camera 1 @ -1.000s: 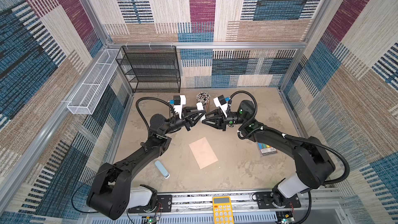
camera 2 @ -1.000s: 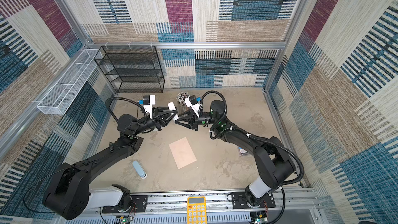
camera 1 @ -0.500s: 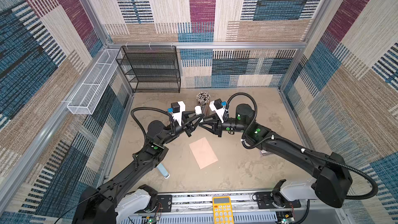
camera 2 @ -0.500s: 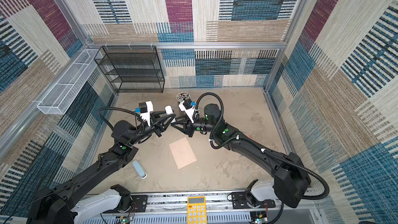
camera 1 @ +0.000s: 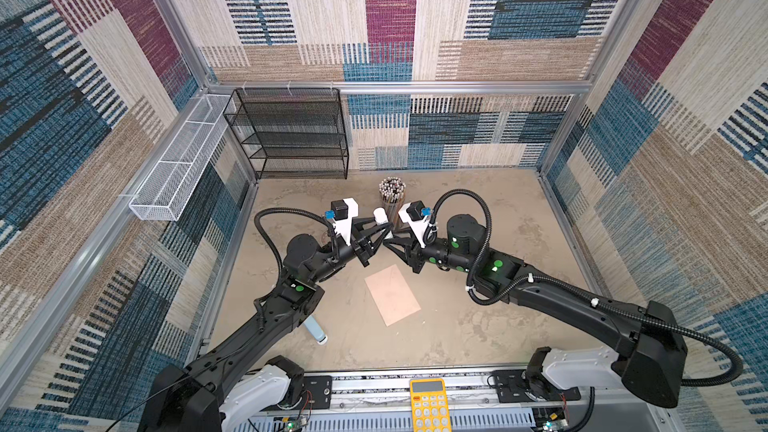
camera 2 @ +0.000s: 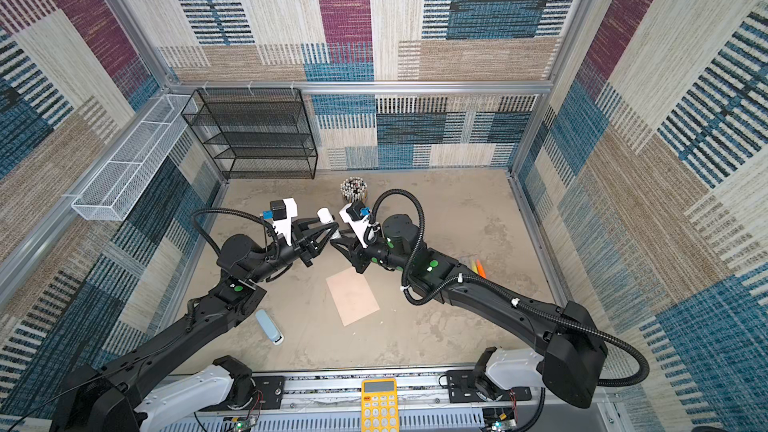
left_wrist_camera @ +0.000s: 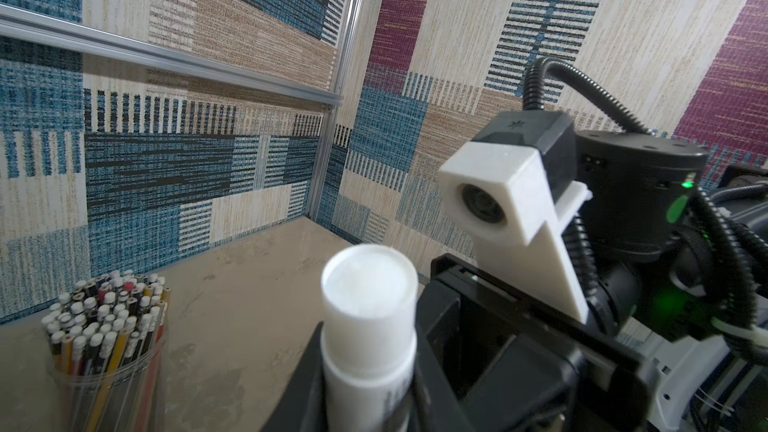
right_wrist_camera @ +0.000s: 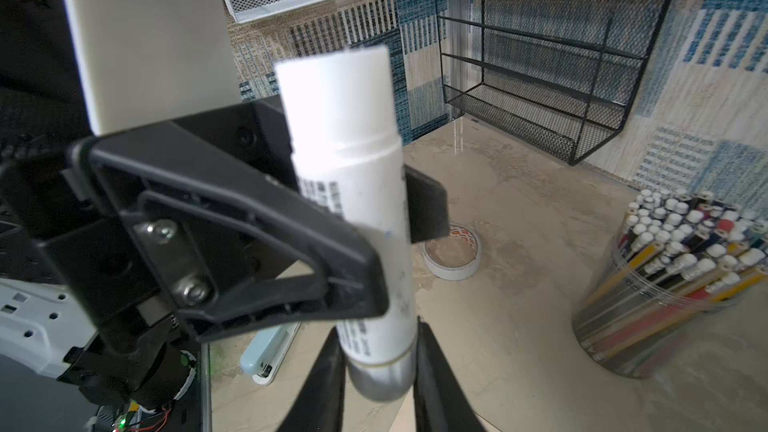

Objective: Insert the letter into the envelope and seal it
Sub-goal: 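Open the right gripper and draw it back from the glue stick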

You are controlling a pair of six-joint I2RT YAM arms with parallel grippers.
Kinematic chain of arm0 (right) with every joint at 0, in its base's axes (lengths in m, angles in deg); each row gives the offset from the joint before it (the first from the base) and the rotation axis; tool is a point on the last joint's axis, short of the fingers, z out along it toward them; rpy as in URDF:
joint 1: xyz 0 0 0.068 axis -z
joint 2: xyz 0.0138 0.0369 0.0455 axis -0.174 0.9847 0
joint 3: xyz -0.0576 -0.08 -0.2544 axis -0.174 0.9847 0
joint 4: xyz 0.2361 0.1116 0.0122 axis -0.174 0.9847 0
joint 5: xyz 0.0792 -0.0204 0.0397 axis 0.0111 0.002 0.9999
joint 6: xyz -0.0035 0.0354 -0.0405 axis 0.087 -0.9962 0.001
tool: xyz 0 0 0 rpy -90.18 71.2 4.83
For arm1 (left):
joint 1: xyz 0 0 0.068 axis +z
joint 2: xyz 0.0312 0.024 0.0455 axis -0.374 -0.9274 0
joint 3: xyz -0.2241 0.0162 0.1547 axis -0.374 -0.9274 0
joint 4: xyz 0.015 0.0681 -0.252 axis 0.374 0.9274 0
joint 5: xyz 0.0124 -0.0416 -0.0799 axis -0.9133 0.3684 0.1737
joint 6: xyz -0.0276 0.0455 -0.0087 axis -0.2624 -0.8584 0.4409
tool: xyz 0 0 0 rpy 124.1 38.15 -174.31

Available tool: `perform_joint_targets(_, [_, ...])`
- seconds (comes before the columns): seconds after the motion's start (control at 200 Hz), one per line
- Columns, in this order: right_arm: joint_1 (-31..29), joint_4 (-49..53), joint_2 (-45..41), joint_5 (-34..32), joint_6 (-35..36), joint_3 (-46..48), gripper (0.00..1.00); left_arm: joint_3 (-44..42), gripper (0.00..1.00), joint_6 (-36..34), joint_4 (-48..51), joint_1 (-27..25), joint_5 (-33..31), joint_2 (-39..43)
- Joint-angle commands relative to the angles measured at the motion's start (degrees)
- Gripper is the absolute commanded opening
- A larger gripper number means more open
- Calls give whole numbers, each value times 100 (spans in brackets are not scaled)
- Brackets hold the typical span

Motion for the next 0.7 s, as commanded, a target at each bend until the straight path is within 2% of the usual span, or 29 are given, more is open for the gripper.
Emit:
perform_joint_targets(0.0, [-44,-1427,-118,-1051,259,18,16,-58,0,-308,906,15,-280,-44])
perform_joint_targets(0.18, [-65,-1479,-83,-1197,539,141,22,52,0,-373,899,15,-346,-96])
perform_joint_targets(0.521, [-34,-1312,-473,-945,1560,629,49,336,0,-274,597,145,-437,-340])
perform_joint_targets(0.616, [184,-1334,-646,-466,1613,873,52,346,0,-64,268,271,-353,-423])
perform_joint_targets(0.691, [590,-1436,-739,429,1361,1065,53,380,0,140,35,384,-158,-494])
